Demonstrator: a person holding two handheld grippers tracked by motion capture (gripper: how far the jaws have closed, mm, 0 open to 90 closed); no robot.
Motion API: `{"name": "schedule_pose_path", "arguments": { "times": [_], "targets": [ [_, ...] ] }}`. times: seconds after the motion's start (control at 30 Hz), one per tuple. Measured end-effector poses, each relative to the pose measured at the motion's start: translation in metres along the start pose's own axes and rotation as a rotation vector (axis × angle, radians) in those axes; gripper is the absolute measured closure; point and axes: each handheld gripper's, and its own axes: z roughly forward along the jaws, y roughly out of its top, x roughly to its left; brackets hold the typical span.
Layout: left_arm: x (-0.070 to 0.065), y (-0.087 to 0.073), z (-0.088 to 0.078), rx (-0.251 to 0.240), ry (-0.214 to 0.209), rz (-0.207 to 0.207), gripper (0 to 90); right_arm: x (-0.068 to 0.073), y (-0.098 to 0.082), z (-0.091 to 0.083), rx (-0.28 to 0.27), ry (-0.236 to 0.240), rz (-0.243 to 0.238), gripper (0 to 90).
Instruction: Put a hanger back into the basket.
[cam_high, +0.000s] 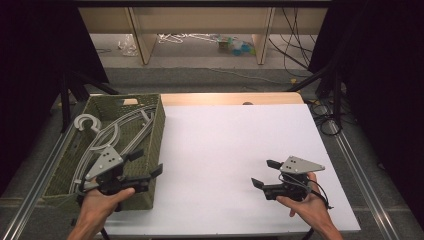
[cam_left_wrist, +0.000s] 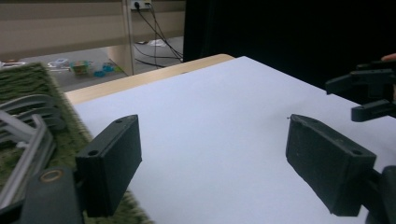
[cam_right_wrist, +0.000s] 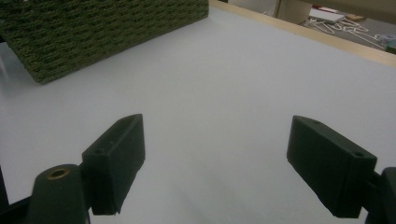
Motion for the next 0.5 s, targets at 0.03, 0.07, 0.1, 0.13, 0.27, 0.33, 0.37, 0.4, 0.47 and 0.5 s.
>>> {"name": "schedule_pose_path", "arguments": {
  "times": [0.03,0.07,0.1,0.13,0.27,0.33,0.37,0.4,0.47,0.5],
  "targets": [
    [-0.004,-0.002,0.002,0.001,-0.003,0.009,18.0,0.0,0.0,0.0,-0.003,0.0,-0.001,19.9],
    [-0.008,-0.004,0.004,0.005,-0.006,0.031,18.0,0.0,0.0,-0.001,-0.004,-0.003,0.0,19.8],
    [-0.011,-0.006,0.006,0.01,-0.005,0.054,18.1,0.0,0.0,-0.001,-0.005,-0.005,-0.001,19.8],
    [-0.014,-0.008,0.008,0.013,-0.012,0.057,18.0,0.0,0.0,-0.001,-0.011,-0.008,0.001,19.8],
    [-0.021,-0.014,0.012,0.025,-0.031,0.069,17.8,0.002,0.0,-0.001,-0.013,0.003,0.002,19.6],
    [-0.023,-0.017,0.013,0.018,-0.036,0.063,17.5,0.003,0.0,-0.001,-0.011,0.009,0.007,19.6],
    [-0.025,-0.019,0.014,0.015,-0.044,0.054,17.1,0.003,0.0,-0.001,-0.023,-0.008,-0.007,19.6],
    [-0.026,-0.02,0.015,0.009,-0.049,0.054,17.2,0.004,0.0,-0.003,-0.016,-0.005,0.004,19.5],
    [-0.029,-0.023,0.015,0.014,-0.051,0.072,17.2,0.005,0.0,-0.003,-0.018,-0.007,-0.003,19.5],
    [-0.031,-0.024,0.015,0.011,-0.044,0.091,17.2,0.006,0.0,-0.004,-0.017,-0.008,-0.003,19.5]
  ]
}}
